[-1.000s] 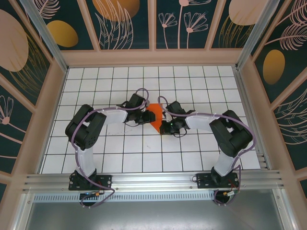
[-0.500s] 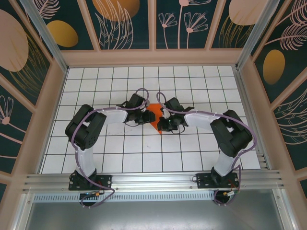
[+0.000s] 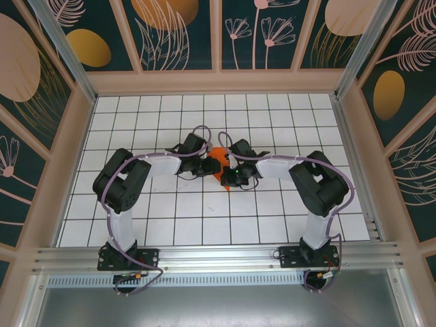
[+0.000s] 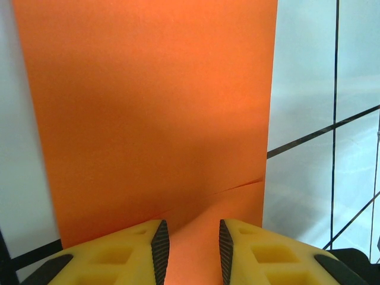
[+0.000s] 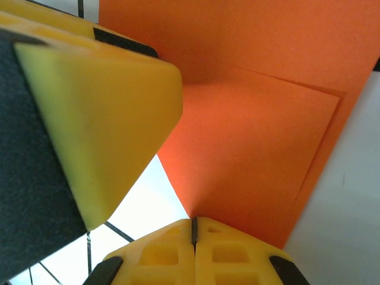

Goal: Fold a paper plane with a square sheet of paper (fold left side to right side)
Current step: Third fold the triangle at the center of the table.

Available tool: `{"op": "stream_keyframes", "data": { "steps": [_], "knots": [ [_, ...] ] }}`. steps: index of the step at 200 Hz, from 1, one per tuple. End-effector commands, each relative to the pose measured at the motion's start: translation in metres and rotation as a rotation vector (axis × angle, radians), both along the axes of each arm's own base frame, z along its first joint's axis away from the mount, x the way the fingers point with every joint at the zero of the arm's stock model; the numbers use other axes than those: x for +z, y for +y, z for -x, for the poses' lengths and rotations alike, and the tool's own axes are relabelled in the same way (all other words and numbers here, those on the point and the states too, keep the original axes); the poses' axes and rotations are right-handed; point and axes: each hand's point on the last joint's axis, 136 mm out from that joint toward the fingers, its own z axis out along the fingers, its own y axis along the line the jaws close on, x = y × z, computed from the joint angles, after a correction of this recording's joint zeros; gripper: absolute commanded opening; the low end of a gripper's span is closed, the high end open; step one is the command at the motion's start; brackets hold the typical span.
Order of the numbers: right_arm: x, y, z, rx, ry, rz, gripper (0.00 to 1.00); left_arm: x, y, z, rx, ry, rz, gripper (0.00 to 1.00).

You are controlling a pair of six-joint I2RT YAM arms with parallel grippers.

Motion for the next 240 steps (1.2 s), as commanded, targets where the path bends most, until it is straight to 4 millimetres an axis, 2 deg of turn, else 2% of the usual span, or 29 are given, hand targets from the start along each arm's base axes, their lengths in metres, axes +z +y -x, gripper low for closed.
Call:
{"op": "stream_keyframes", "data": {
  "steps": [1, 79, 133, 161, 189, 218, 240],
  "knots": [
    [-0.017, -0.011, 0.01, 0.001, 0.031, 0.068, 0.0, -0.033, 0.018, 0.012, 0.023, 0.055, -0.104, 0.33],
    [-0.03, -0.049, 0.059, -0.01, 0.124, 0.126, 0.0, -0.033, 0.02, 0.01, 0.027, 0.046, -0.123, 0.32],
    [-0.035, -0.062, 0.071, -0.024, 0.137, 0.146, 0.0, -0.032, 0.021, 0.01, 0.027, 0.044, -0.13, 0.32],
    [-0.026, -0.06, 0.067, -0.02, 0.105, 0.136, 0.0, -0.027, 0.02, 0.008, 0.027, 0.036, -0.125, 0.33],
    [0.0, -0.057, 0.048, -0.03, 0.003, 0.092, 0.0, -0.014, 0.014, 0.003, 0.021, 0.021, -0.1, 0.34],
    [0.033, -0.059, 0.024, -0.063, -0.109, 0.026, 0.01, 0.019, 0.001, -0.008, 0.007, -0.024, -0.042, 0.38],
    [0.054, -0.068, 0.006, -0.099, -0.185, 0.002, 0.12, 0.051, -0.007, -0.019, 0.001, -0.08, -0.001, 0.43]
  ]
}}
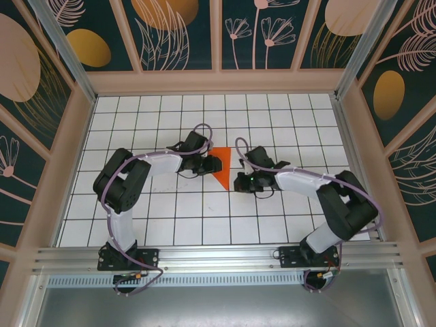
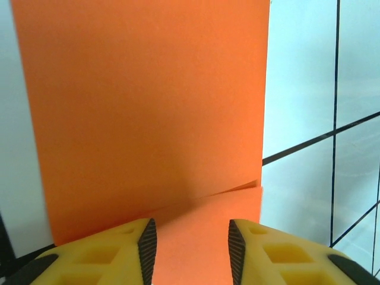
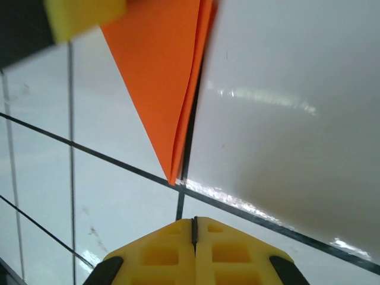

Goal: Fold a paper plane with a square sheet of paper (fold left side to right side)
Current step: Third fold the triangle at the center of the table, then fourth fold the wing at the center of the table.

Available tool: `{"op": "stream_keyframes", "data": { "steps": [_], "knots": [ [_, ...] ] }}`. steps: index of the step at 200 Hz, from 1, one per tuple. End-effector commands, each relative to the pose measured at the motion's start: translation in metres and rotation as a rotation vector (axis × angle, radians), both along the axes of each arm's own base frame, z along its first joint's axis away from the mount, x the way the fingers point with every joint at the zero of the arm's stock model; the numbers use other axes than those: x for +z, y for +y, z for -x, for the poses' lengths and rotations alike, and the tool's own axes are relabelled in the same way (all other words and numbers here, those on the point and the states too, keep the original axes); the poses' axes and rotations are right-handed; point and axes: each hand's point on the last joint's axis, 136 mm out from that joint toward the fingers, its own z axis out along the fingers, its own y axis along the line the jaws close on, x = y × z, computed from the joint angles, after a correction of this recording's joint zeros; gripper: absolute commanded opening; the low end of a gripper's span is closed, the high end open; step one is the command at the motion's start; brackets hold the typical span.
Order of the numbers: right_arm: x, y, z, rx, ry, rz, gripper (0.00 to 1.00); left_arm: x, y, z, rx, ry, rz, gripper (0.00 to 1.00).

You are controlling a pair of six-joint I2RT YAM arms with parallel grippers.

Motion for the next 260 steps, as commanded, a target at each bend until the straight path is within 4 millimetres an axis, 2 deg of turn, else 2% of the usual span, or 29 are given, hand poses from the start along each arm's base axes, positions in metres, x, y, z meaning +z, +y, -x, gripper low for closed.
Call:
{"op": "stream_keyframes", "data": {
  "steps": [1, 16, 20, 32, 49, 55, 59, 77, 97, 115, 123, 138, 176, 216, 247, 260],
  "knots": [
    [0.023, -0.014, -0.017, -0.031, -0.093, -0.001, 0.12, 0.043, -0.005, -0.014, -0.005, -0.079, 0.027, 0.44],
    [0.032, -0.016, -0.022, -0.04, -0.127, -0.021, 0.15, 0.067, -0.007, -0.021, -0.008, -0.122, 0.05, 0.47],
    [0.035, -0.024, -0.03, -0.071, -0.137, -0.026, 0.16, 0.073, -0.007, -0.022, -0.006, -0.132, 0.055, 0.48],
    [0.039, -0.031, -0.036, -0.092, -0.157, -0.044, 0.18, 0.089, -0.002, -0.027, 0.004, -0.165, 0.067, 0.5],
    [0.046, -0.035, -0.041, -0.115, -0.182, -0.078, 0.23, 0.107, 0.015, -0.032, 0.046, -0.208, 0.065, 0.54],
    [0.049, -0.035, -0.043, -0.121, -0.193, -0.093, 0.25, 0.105, 0.022, -0.033, 0.062, -0.207, 0.055, 0.55],
    [0.051, -0.034, -0.043, -0.12, -0.2, -0.103, 0.26, 0.115, 0.028, -0.033, 0.073, -0.231, 0.061, 0.56],
    [0.058, -0.026, -0.045, -0.104, -0.211, -0.153, 0.31, 0.119, 0.049, -0.03, 0.112, -0.249, 0.049, 0.59],
    [0.056, -0.02, -0.047, -0.093, -0.201, -0.16, 0.35, 0.117, 0.067, -0.023, 0.155, -0.261, 0.035, 0.64],
    [0.053, -0.015, -0.053, -0.09, -0.2, -0.153, 0.43, 0.118, 0.074, -0.018, 0.187, -0.271, 0.051, 0.7],
    [0.051, -0.011, -0.054, -0.08, -0.197, -0.155, 0.48, 0.106, 0.078, -0.011, 0.196, -0.25, 0.051, 0.71],
    [0.044, -0.001, -0.057, -0.047, -0.178, -0.162, 0.52, 0.098, 0.076, -0.006, 0.201, -0.227, 0.073, 0.72],
    [0.027, 0.023, -0.064, 0.01, -0.146, -0.142, 0.52, 0.075, 0.065, -0.001, 0.193, -0.153, 0.139, 0.72],
    [0.01, 0.031, -0.077, 0.019, -0.126, -0.11, 0.46, 0.059, 0.055, -0.004, 0.172, -0.102, 0.162, 0.72],
    [0.003, 0.036, -0.082, 0.03, -0.114, -0.108, 0.35, 0.048, 0.051, -0.005, 0.167, -0.077, 0.163, 0.72],
    [0.002, 0.036, -0.083, 0.03, -0.115, -0.106, 0.25, 0.045, 0.05, -0.005, 0.165, -0.07, 0.168, 0.71]
  ]
}}
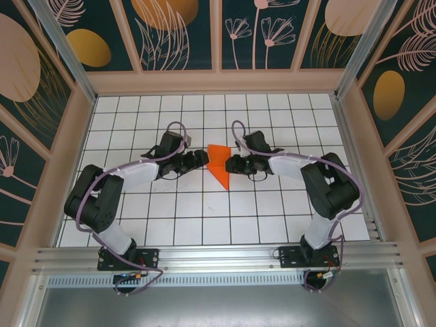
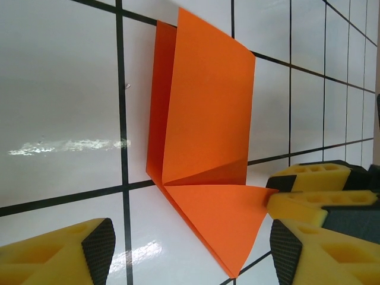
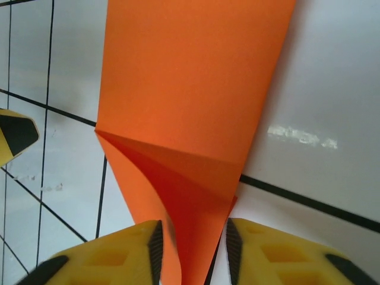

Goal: Fold a paper plane with a square sheet of paper (fold left side to right side)
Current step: Fourth fold the wing at the center of the table.

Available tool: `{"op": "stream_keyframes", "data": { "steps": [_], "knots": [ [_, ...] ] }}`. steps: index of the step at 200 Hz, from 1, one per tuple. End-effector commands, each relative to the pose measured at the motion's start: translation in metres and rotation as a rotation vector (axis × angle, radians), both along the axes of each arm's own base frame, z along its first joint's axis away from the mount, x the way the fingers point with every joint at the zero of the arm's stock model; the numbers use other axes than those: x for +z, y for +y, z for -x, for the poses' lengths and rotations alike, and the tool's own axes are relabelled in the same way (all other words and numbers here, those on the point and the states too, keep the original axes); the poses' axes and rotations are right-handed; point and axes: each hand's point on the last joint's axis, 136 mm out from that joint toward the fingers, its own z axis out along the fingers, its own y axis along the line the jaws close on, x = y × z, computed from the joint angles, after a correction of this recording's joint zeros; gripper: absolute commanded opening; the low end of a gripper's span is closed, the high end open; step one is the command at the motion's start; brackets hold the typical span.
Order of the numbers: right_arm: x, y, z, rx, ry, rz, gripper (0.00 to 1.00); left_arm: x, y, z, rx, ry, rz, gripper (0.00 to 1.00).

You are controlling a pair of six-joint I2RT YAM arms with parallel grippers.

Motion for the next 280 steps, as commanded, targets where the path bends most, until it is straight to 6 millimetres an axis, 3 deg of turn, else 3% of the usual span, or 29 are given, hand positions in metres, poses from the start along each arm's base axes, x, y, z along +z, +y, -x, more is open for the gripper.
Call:
{"op": "stream_keyframes", "data": {
  "steps": [1, 24, 30, 45, 174, 208, 212, 239, 280],
  "knots": [
    [0.007, 0.008, -0.008, 0.022, -0.028, -0.02, 0.25, 0.002, -0.009, -0.006, -0.011, -0.006, 0.043, 0.71],
    [0.004, 0.005, -0.009, 0.012, -0.03, 0.0, 0.13, 0.002, -0.012, -0.006, -0.019, -0.001, 0.057, 0.71],
    [0.004, 0.005, -0.009, 0.012, -0.029, 0.003, 0.12, -0.009, -0.012, -0.005, -0.02, 0.025, 0.048, 0.71],
    [0.002, 0.004, -0.007, 0.01, -0.025, 0.009, 0.09, -0.01, -0.013, -0.006, -0.019, 0.029, 0.054, 0.7],
    [-0.002, -0.002, -0.003, 0.002, -0.02, 0.031, 0.07, -0.023, -0.046, -0.009, -0.078, 0.063, 0.068, 0.57],
    [-0.001, -0.001, -0.003, 0.001, -0.022, 0.024, 0.07, -0.028, -0.048, -0.006, -0.084, 0.074, 0.064, 0.45],
    [-0.001, -0.002, -0.003, 0.0, -0.021, 0.025, 0.07, -0.019, -0.053, -0.013, -0.084, 0.051, 0.077, 0.42],
    [0.009, -0.006, -0.006, -0.017, -0.054, 0.039, 0.17, -0.01, -0.055, -0.016, -0.083, 0.036, 0.088, 0.26],
    [0.034, -0.026, -0.011, -0.07, -0.154, 0.11, 0.35, 0.009, -0.059, -0.019, -0.076, 0.008, 0.118, 0.13]
  ]
}}
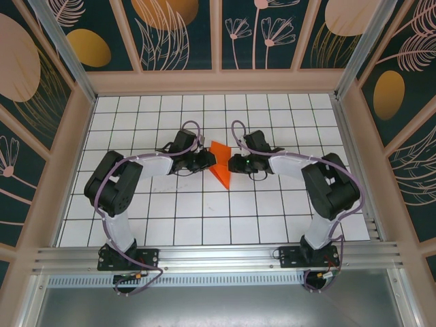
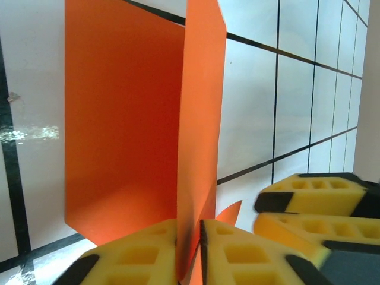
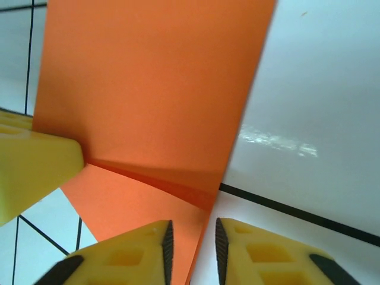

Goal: Fold a paper plane with a square sheet of paper (fold left side to right side)
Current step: Fourth fold the wing at the center of the table.

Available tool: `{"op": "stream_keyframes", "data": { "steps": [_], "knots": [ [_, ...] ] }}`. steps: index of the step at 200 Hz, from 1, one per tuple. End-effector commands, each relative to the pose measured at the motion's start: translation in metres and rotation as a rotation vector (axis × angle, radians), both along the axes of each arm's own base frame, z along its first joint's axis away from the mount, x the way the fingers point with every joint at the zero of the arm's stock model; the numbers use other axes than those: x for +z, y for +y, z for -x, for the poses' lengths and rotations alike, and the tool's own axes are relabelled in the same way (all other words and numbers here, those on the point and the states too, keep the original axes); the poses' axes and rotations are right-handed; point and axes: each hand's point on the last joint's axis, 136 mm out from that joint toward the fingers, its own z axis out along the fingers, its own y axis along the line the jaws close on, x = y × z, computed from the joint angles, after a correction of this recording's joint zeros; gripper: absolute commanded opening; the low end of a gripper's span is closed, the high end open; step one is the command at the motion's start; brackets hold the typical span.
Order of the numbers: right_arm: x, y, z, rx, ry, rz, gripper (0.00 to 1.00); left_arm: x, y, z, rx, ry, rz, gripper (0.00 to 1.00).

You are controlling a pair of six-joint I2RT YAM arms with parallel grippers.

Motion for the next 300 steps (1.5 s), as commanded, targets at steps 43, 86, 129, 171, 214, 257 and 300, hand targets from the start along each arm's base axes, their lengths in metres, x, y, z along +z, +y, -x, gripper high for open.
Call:
{"op": "stream_keyframes", "data": {
  "steps": [43, 86, 129, 171, 214, 257, 300],
  "knots": [
    [0.057, -0.054, -0.006, -0.165, -0.203, 0.092, 0.47, 0.071, -0.032, -0.01, -0.037, -0.115, 0.118, 0.08],
    [0.085, -0.085, -0.004, -0.261, -0.268, 0.057, 0.56, 0.115, -0.059, -0.013, -0.076, -0.183, 0.186, 0.08],
    [0.09, -0.073, 0.005, -0.199, -0.26, -0.038, 0.58, 0.104, -0.055, -0.013, -0.063, -0.173, 0.153, 0.08],
    [0.099, -0.056, 0.012, -0.119, -0.277, -0.122, 0.59, 0.095, -0.038, -0.011, -0.019, -0.179, 0.068, 0.1],
    [0.09, -0.037, 0.023, -0.029, -0.335, -0.038, 0.59, 0.076, -0.027, -0.001, 0.034, -0.137, 0.073, 0.11],
    [0.072, -0.01, 0.044, 0.041, -0.4, 0.036, 0.59, 0.066, -0.013, 0.011, 0.11, -0.1, 0.094, 0.11],
    [0.046, 0.006, 0.064, 0.097, -0.467, 0.093, 0.61, 0.057, -0.011, 0.018, 0.107, -0.075, 0.093, 0.11]
  ]
}}
